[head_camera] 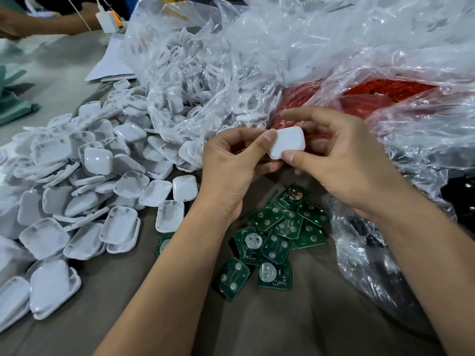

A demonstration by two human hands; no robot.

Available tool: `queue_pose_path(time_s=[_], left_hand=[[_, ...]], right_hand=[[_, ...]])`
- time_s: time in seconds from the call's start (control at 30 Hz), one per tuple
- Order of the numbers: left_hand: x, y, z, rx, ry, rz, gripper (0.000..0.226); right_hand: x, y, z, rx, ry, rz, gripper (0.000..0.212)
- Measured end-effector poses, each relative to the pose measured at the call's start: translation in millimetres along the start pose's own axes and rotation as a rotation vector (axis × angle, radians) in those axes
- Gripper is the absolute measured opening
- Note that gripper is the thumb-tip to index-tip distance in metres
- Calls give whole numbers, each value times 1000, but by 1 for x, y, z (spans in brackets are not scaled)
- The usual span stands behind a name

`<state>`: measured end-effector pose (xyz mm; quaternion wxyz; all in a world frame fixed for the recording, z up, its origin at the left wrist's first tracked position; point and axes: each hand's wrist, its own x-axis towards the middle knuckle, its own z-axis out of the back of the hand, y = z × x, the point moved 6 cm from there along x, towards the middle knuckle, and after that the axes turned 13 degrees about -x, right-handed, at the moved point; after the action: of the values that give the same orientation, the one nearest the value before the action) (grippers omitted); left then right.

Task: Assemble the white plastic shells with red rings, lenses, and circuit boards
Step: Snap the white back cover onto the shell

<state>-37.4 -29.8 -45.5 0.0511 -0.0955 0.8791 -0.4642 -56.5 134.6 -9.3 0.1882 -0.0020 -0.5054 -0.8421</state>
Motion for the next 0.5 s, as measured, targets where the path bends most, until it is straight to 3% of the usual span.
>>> queue_pose_path(time_s=[0.2, 0.5], left_hand=[[0, -1, -1, 46, 15, -21, 6], [-5, -3, -7, 25, 75, -6, 1]], right_hand=[[2, -11, 2, 135, -55, -130, 9], [1, -13, 4, 180, -104, -187, 8]])
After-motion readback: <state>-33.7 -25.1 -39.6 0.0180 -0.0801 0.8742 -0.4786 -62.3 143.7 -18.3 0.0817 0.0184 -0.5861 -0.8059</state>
